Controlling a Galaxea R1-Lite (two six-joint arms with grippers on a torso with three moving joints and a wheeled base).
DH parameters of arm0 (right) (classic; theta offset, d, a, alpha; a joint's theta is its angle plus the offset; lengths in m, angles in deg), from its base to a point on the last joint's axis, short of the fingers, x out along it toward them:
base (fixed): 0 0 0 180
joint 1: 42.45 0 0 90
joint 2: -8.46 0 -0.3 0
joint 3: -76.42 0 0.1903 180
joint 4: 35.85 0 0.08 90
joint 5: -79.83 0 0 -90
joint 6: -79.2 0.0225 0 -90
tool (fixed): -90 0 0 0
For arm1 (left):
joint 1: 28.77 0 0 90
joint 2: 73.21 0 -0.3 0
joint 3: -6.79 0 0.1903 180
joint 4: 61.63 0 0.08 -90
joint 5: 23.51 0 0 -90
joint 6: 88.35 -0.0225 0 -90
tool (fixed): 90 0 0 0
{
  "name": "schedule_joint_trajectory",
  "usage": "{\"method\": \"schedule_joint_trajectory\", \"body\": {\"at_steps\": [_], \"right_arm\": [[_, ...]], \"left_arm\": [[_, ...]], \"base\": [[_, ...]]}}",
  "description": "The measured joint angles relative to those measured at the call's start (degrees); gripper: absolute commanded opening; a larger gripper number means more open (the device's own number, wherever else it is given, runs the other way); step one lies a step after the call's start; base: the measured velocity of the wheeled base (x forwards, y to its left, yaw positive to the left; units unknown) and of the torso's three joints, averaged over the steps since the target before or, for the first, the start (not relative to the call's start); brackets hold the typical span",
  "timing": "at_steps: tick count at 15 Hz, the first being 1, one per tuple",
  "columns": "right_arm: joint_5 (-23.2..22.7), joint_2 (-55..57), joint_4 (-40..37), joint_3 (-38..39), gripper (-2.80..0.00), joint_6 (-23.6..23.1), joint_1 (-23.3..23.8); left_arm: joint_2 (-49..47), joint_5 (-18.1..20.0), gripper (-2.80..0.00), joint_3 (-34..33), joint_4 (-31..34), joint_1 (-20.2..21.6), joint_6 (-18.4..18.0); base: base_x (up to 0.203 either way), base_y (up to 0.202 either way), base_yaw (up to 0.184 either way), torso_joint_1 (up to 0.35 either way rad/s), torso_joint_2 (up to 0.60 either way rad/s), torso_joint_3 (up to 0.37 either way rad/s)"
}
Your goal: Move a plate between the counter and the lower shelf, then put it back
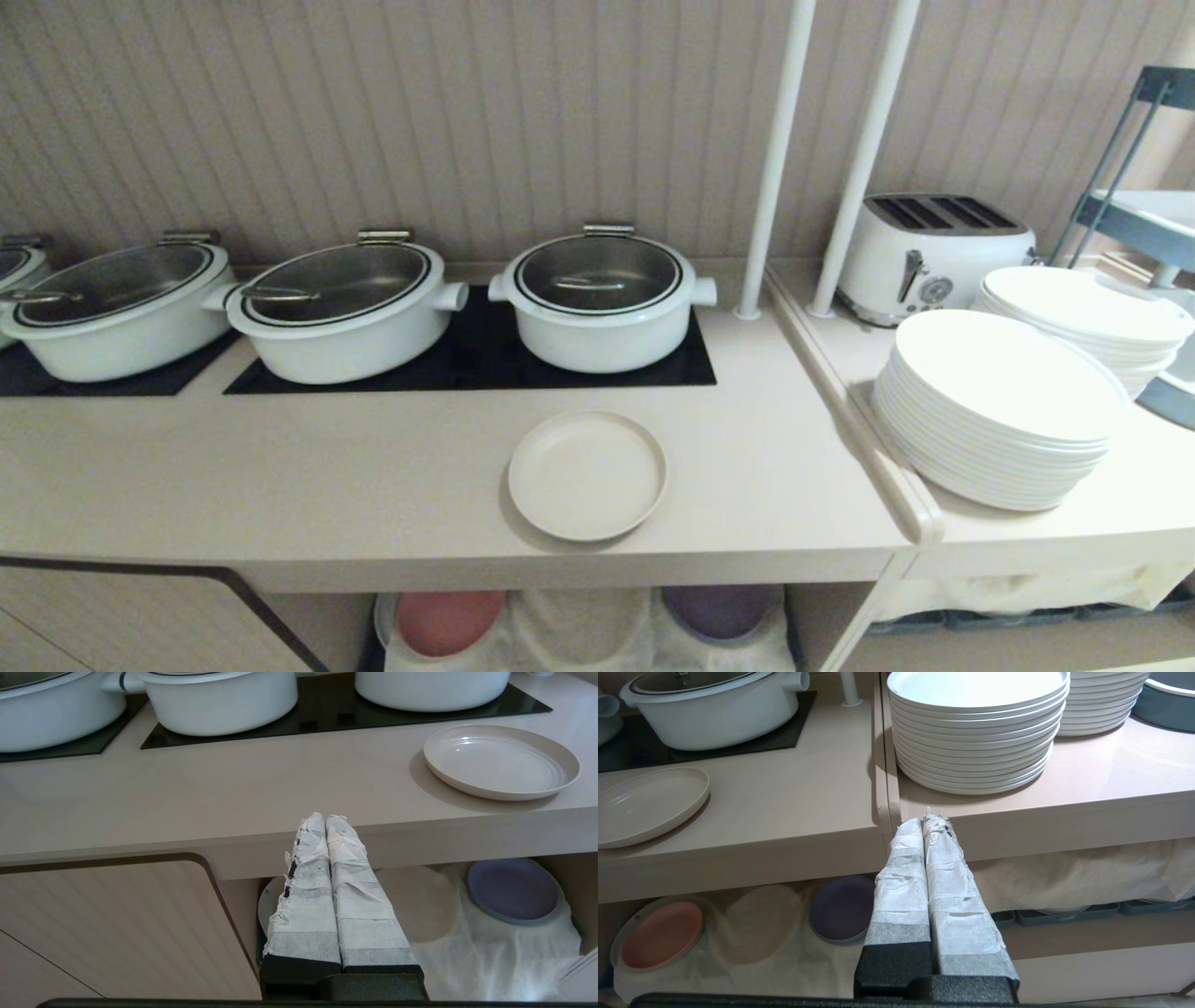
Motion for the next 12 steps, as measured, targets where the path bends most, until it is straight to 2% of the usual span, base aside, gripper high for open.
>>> {"method": "schedule_joint_trajectory", "body": {"at_steps": [12], "right_arm": [[0.0,0.0,0.0,0.0,-2.80,0.0,0.0]], "left_arm": [[0.0,0.0,-2.80,0.0,0.0,0.0,0.1]], "base": [[0.000,0.000,0.000,0.000,0.00,0.000]]}}
